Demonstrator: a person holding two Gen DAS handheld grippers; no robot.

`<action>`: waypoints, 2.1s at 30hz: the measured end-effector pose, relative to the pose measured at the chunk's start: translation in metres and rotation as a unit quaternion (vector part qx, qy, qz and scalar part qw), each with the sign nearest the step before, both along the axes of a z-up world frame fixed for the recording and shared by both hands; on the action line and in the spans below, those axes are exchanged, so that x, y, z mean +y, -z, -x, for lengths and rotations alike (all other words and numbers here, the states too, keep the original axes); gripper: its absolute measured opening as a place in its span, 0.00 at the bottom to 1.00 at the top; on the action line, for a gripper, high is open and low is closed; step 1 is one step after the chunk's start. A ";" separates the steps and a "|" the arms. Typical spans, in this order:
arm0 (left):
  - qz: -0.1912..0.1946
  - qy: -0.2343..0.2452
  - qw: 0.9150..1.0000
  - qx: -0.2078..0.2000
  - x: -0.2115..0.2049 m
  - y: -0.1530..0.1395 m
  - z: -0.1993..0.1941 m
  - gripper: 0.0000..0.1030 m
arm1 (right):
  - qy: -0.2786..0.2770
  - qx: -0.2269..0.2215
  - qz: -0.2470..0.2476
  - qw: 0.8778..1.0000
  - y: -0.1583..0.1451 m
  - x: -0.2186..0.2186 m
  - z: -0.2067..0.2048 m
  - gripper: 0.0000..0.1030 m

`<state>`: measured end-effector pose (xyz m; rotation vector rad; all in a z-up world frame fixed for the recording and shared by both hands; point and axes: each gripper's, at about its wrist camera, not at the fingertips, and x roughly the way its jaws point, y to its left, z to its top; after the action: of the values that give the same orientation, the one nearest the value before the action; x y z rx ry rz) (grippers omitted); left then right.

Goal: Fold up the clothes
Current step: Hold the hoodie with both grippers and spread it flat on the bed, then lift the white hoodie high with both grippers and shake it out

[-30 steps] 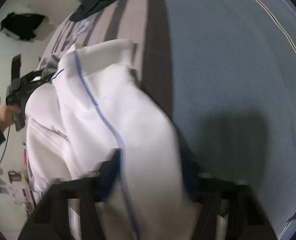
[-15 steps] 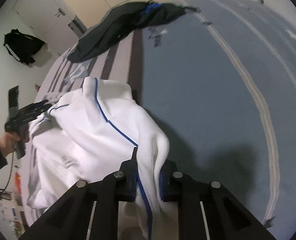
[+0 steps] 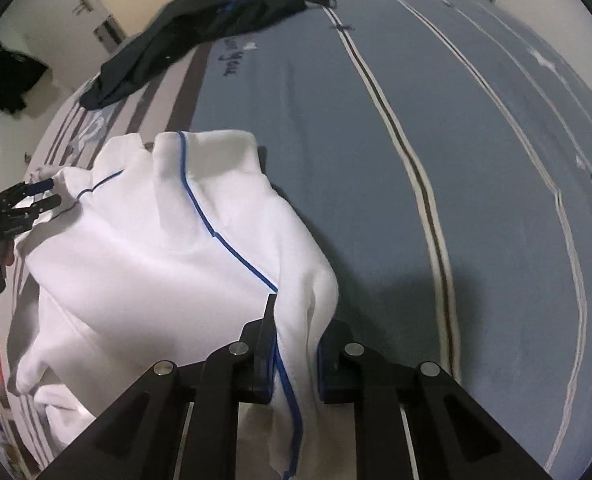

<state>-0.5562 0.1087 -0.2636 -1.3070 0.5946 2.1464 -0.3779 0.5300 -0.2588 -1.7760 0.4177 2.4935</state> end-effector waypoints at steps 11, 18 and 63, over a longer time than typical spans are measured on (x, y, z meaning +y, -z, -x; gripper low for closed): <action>0.070 0.040 0.997 -0.005 -0.001 0.030 -0.001 0.71 | 0.049 -0.009 0.013 0.999 0.022 0.008 -0.004 0.13; 0.030 -0.043 0.999 -0.007 -0.008 0.045 0.020 0.90 | 0.055 0.006 -0.001 0.998 0.026 0.011 -0.007 0.15; -0.229 -0.232 0.844 0.426 -0.177 -0.690 -0.309 0.07 | 0.001 0.511 -0.167 0.843 -0.592 -0.144 -0.105 0.11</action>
<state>-0.2470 -0.0688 0.4266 -0.1750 0.0268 3.0068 -0.2728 0.3859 0.3331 -0.2067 -0.0199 3.0353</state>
